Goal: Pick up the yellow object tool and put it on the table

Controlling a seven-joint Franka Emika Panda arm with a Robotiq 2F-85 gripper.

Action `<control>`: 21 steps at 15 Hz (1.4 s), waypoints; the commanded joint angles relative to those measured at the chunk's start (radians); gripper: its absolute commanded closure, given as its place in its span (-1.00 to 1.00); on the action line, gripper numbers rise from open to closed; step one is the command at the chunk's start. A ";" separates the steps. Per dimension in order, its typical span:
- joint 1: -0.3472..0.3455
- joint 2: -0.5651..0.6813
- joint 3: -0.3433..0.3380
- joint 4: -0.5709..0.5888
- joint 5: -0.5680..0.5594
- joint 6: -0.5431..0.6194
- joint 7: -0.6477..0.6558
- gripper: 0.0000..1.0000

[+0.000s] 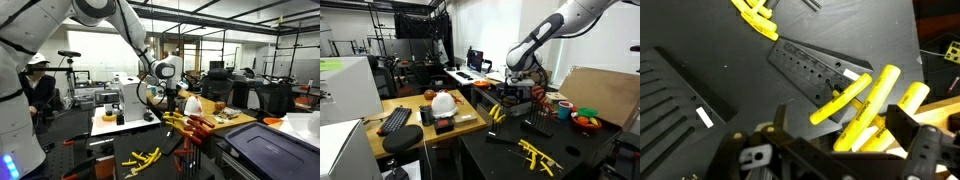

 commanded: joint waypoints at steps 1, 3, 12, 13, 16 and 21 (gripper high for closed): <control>0.010 0.029 -0.023 0.023 0.035 0.005 0.074 -1.00; 0.017 0.044 -0.035 0.024 0.040 0.007 0.111 -1.00; 0.012 0.118 -0.041 0.073 0.096 0.027 0.199 -1.00; 0.011 0.126 -0.043 0.076 0.101 0.031 0.214 -1.00; 0.013 0.149 -0.049 0.087 0.113 0.055 0.259 -1.00; 0.018 0.173 -0.058 0.097 0.117 0.087 0.338 -1.00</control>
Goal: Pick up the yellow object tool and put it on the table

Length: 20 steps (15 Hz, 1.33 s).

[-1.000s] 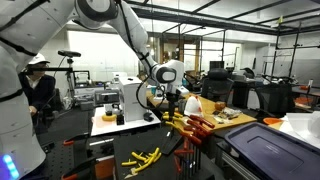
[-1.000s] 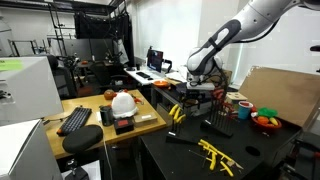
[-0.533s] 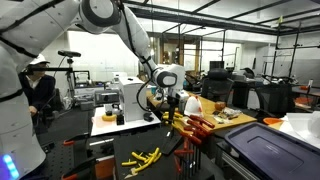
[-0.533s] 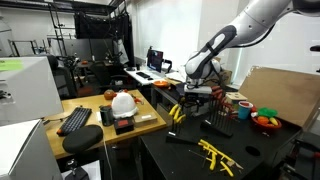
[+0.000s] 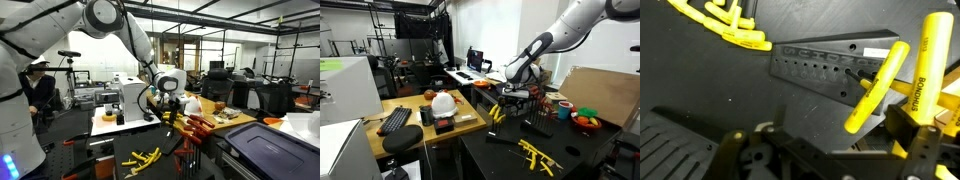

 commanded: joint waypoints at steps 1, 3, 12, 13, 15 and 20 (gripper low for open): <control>0.012 0.019 -0.013 0.022 0.027 0.025 0.070 -1.00; 0.012 0.021 -0.016 0.021 0.023 0.031 0.099 -1.00; 0.011 0.039 -0.013 0.023 0.020 0.034 0.197 -1.00; 0.013 0.041 -0.016 0.024 0.019 0.035 0.212 -1.00; 0.014 0.050 -0.018 0.028 0.020 0.039 0.235 -1.00; 0.012 0.069 -0.016 0.041 0.017 0.048 0.273 -1.00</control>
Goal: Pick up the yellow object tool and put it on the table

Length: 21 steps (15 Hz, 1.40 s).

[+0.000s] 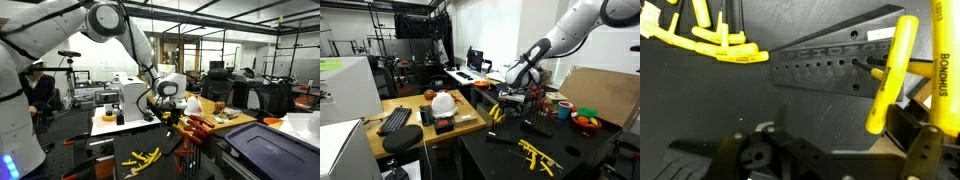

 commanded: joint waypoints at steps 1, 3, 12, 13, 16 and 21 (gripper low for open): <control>0.010 0.023 -0.006 0.028 0.020 0.018 0.037 -1.00; 0.013 0.028 -0.005 0.032 0.019 0.021 0.052 -1.00; -0.006 0.012 0.026 0.021 0.038 0.076 0.031 -1.00; -0.008 0.011 0.029 0.020 0.042 0.083 0.030 -1.00; -0.013 0.016 0.036 0.026 0.053 0.089 0.023 -1.00; -0.020 0.024 0.043 0.038 0.057 0.063 0.009 -1.00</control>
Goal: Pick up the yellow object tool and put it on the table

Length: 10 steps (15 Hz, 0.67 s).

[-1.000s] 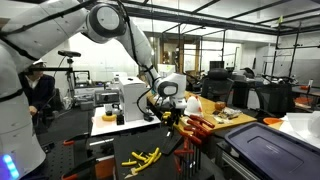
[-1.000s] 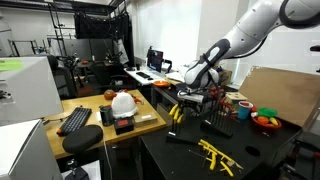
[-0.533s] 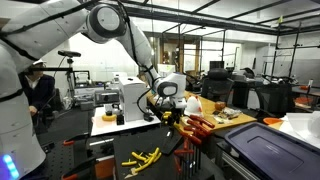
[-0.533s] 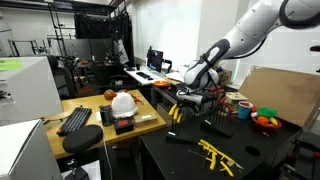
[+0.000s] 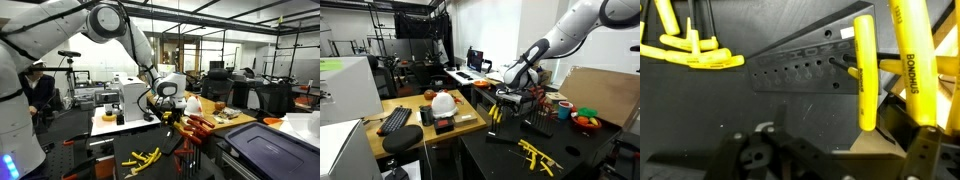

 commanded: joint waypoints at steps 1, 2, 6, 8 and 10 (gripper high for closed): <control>-0.015 0.014 0.021 0.025 0.021 -0.013 -0.025 -1.00; -0.017 0.015 0.022 0.026 0.021 -0.016 -0.027 -1.00; -0.020 0.020 0.020 0.027 0.016 -0.032 -0.023 -1.00; -0.020 0.019 0.017 0.025 0.015 -0.039 -0.020 -1.00; -0.023 0.018 0.019 0.023 0.017 -0.047 -0.021 -1.00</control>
